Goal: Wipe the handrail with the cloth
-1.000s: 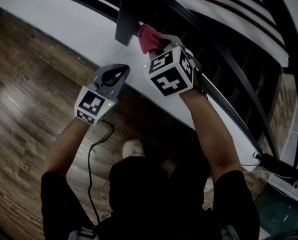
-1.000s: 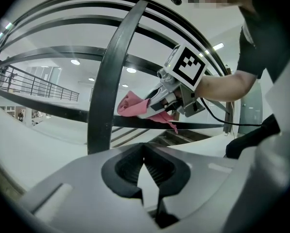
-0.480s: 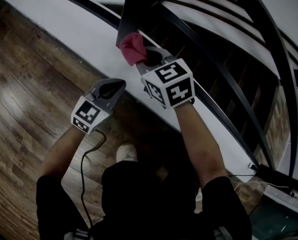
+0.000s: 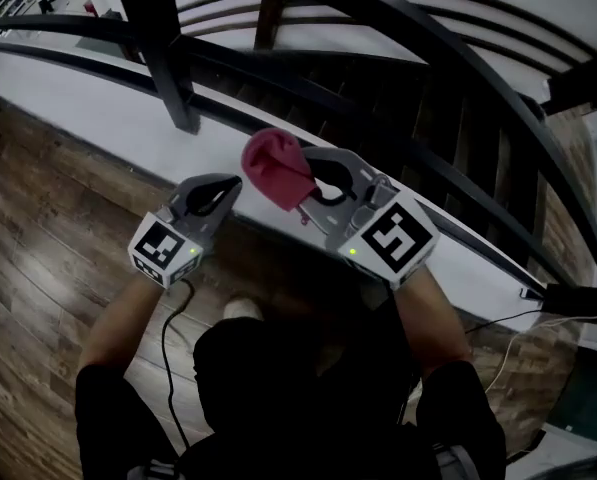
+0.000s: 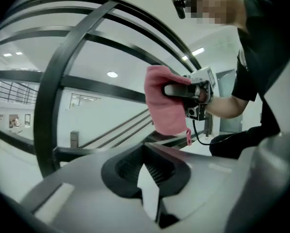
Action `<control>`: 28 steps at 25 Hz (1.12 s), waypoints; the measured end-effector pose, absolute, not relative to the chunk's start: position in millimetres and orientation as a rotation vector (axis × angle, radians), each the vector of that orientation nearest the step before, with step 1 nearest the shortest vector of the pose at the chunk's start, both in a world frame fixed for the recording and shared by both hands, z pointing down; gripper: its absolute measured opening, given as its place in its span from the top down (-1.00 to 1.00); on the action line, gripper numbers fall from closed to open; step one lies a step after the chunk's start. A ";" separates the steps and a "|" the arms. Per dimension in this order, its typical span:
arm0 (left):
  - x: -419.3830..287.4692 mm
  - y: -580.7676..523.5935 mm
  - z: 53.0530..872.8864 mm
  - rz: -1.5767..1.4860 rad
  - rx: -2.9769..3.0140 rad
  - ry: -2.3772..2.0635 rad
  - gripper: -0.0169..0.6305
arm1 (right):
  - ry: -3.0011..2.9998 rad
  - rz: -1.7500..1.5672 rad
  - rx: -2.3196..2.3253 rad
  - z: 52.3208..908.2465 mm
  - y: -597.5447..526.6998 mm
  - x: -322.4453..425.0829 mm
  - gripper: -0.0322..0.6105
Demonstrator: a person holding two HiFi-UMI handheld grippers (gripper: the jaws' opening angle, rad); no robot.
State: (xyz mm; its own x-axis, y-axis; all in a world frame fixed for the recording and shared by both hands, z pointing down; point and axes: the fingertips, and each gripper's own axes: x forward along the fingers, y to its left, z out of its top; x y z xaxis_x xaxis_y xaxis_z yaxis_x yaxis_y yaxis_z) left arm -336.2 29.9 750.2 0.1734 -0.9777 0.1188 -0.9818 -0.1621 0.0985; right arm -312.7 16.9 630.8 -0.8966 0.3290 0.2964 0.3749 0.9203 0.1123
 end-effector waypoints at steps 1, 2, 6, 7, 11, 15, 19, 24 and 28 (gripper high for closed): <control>-320.9 23.6 735.8 0.018 2.339 -1.887 0.95 | -2.837 -0.186 -0.557 616.6 13.5 -289.3 0.77; -306.3 16.4 718.8 0.004 2.398 -1.849 0.95 | -2.861 -0.156 -0.579 602.5 8.8 -265.3 0.77; -253.3 -12.5 625.7 0.032 2.589 -1.788 0.95 | -2.880 -0.311 -0.601 539.7 -15.4 -179.8 0.77; -242.2 -20.6 599.7 0.022 2.612 -1.788 0.95 | -2.882 -0.368 -0.609 521.9 -21.3 -163.4 0.77; -199.2 -54.0 511.0 -0.083 2.712 -1.668 0.95 | -2.921 -0.409 -0.689 463.8 -34.1 -114.0 0.77; -148.2 -69.2 449.1 -0.117 2.793 -1.437 0.95 | -2.836 -0.386 -0.815 402.2 -37.6 -62.4 0.77; -111.8 -70.0 425.8 -0.107 2.852 -1.344 0.95 | -2.894 -0.342 -0.866 356.5 -44.6 -36.2 0.77; -72.8 -42.9 306.0 0.050 2.908 -1.199 0.95 | -2.966 -0.298 -0.695 244.7 -31.3 -11.5 0.77; -70.7 -25.4 205.1 -0.023 2.846 -1.132 0.95 | -3.046 -0.133 -0.453 144.5 -23.4 -0.4 0.77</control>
State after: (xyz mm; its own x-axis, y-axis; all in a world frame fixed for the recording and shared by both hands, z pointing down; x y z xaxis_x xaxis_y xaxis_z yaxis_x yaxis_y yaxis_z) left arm -70.7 -25.4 205.1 0.7269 -0.6866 0.0151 -0.6854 -0.7239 0.0787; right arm -0.4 -23.4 144.5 -0.9551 0.2875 0.0713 0.2926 0.9531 0.0767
